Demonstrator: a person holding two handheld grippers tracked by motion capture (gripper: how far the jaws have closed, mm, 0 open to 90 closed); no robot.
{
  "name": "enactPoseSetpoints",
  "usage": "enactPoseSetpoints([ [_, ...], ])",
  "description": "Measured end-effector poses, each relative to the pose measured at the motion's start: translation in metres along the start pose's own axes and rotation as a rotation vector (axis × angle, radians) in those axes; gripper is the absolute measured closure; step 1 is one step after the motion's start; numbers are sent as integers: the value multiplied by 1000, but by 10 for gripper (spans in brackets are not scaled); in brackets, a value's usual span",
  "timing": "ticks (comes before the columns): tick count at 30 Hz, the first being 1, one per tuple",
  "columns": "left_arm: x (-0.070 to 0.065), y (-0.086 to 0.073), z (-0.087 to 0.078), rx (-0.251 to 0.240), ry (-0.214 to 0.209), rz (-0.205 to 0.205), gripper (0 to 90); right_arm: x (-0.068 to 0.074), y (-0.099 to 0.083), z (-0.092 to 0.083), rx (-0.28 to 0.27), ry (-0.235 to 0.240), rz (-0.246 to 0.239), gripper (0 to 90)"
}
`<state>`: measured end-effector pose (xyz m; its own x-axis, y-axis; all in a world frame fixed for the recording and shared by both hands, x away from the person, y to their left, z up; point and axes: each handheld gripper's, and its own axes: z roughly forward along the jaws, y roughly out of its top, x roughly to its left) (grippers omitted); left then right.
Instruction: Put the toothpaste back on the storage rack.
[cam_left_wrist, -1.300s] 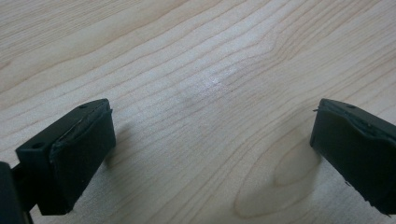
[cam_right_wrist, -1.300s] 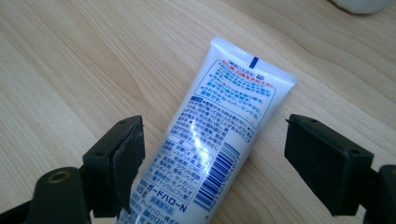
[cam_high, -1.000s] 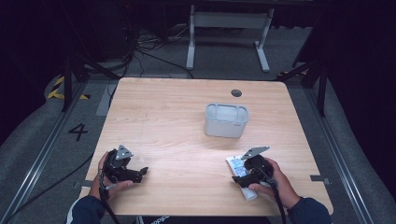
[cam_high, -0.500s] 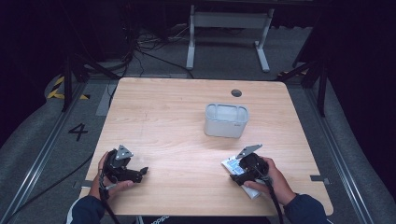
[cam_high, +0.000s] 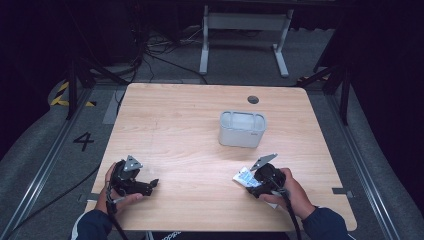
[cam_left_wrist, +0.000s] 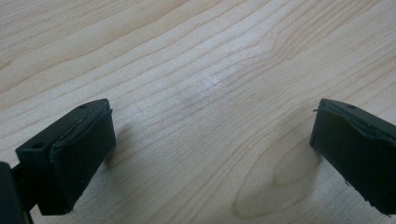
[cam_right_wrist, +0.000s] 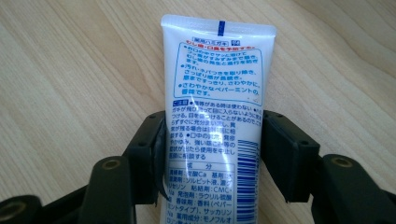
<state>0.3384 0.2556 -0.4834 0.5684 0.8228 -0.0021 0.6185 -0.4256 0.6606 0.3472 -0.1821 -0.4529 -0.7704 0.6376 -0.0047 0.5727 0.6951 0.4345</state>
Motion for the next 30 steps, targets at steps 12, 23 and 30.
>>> enactPoseSetpoints([
  [12, 0, 0, 0, 0, 0, 0, 5, -3, 0, -1, -3, 25, -26, 542],
  [23, 0, 0, 0, -1, 0, -1, 5, -7, -4, -5, -40, 56, -19, 623],
  [30, 0, 0, 0, 0, 0, 0, 5, -8, -6, -6, -56, 62, -27, 639],
])
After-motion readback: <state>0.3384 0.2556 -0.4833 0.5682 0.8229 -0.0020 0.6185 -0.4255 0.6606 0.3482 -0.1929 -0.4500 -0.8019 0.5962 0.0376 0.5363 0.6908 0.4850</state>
